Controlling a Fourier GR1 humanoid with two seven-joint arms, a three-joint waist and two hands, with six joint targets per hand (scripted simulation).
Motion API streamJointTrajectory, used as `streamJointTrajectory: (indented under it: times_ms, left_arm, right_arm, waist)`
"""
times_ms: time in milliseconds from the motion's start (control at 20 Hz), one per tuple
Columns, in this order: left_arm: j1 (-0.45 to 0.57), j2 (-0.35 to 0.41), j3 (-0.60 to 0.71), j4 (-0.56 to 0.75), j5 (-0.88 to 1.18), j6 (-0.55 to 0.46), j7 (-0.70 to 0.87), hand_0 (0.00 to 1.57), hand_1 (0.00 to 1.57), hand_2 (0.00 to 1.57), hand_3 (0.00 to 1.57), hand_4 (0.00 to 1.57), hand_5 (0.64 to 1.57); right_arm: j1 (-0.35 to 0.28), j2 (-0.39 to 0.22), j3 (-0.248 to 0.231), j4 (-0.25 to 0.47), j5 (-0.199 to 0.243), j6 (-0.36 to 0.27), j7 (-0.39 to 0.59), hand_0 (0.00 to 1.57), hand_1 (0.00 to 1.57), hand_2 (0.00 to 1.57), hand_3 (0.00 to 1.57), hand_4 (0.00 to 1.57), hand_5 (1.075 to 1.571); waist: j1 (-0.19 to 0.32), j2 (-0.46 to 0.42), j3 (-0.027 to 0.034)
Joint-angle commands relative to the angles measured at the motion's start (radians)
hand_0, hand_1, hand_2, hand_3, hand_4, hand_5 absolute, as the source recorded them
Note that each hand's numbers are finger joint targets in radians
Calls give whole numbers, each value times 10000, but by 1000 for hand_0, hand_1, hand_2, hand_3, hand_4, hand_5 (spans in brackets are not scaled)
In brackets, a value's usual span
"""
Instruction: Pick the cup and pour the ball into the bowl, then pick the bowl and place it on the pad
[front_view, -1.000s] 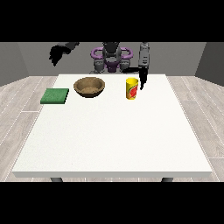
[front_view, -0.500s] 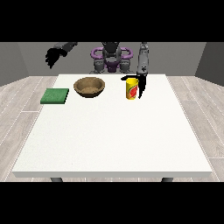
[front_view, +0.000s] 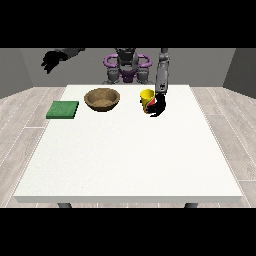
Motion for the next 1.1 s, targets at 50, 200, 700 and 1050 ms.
streamJointTrajectory:
  times_ms: [50,200,700,1050]
  left_arm:
    - [60,-39,-223,782,-486,698,436,1286,1286,1571,1571,1391,1447]
    - [-336,-709,-1201,309,-1409,1793,1945,1276,1276,1571,1571,1391,1436]
    - [-2360,-425,-4306,1557,-6244,4599,6321,1362,1362,1571,1571,1448,1533]
    - [-3348,-685,-5611,2455,-8449,4007,9044,1357,1357,1571,1571,1456,1535]
  right_arm:
    - [547,-440,-444,252,-624,632,371,0,0,0,149,631,1565]
    - [420,-688,-674,1705,-466,850,179,0,0,0,269,640,1568]
    - [-219,-558,-386,2799,-290,364,914,0,0,0,193,661,1563]
    - [396,-982,-958,3968,-385,1265,-42,0,0,0,0,688,1560]
  waist:
    - [-158,-827,-51]
    - [339,-1628,-39]
    - [462,-2945,7]
    - [817,-3410,-30]
